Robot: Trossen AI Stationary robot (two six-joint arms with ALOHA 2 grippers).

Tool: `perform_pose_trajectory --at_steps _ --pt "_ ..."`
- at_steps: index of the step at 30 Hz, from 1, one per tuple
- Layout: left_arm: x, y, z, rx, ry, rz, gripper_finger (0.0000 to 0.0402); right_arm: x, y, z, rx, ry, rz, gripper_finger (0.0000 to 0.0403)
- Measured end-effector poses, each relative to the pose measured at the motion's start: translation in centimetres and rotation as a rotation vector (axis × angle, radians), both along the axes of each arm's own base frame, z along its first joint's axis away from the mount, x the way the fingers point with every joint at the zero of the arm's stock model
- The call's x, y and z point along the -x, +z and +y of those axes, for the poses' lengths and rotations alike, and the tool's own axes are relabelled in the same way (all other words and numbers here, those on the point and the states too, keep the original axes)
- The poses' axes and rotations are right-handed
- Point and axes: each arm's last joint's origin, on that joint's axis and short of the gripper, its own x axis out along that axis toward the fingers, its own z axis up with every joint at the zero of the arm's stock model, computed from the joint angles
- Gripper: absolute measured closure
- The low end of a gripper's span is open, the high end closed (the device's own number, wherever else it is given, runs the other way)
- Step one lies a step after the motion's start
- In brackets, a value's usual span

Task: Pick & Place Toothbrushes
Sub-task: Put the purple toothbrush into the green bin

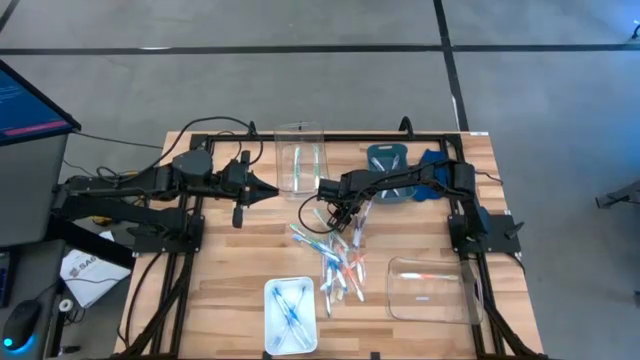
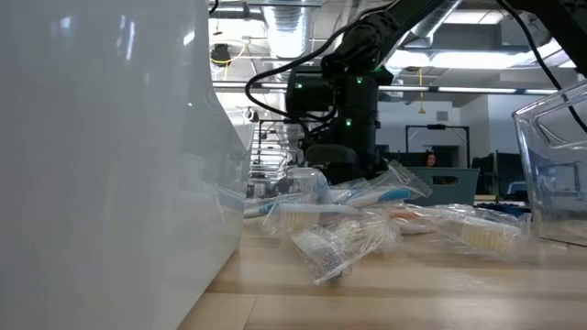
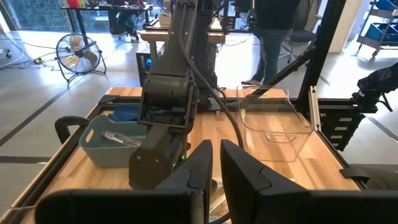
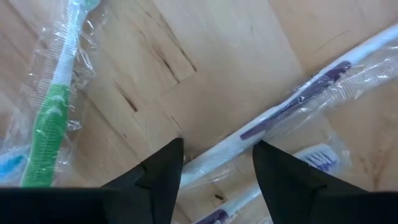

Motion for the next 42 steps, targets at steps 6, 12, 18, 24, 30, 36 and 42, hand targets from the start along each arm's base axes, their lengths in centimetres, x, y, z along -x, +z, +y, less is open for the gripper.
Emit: perform_pose_trajectory --at_steps 6,12,18,24,30,36,42 --pt "0.0 0.0 0.0 0.000 0.000 0.000 0.0376 0.0 0.0 0.1 -0.001 -0.003 0.000 0.0246" --pt "0.0 0.0 0.0 0.000 0.000 0.000 0.0376 -0.1 0.0 0.5 -0.001 -0.011 -0.004 0.0298" --pt "0.0 0.0 0.0 0.000 0.000 -0.001 0.0376 0.0 0.1 0.6 -0.002 -0.023 -0.005 0.0362" --pt "0.0 0.0 0.0 0.000 0.000 -0.001 0.0376 0.1 1.0 0.6 0.002 -0.024 -0.024 0.0391" --pt "0.0 0.0 0.0 0.000 0.000 -0.001 0.0376 0.7 2.1 0.5 0.036 -0.047 -0.019 0.0365" --pt "0.0 0.0 0.0 0.000 0.000 -0.001 0.0376 1.0 3.1 0.4 0.086 -0.051 -0.017 0.0393" --pt "0.0 0.0 0.0 0.000 0.000 0.000 0.0376 1.1 3.5 0.5 0.087 -0.050 -0.023 0.0372"
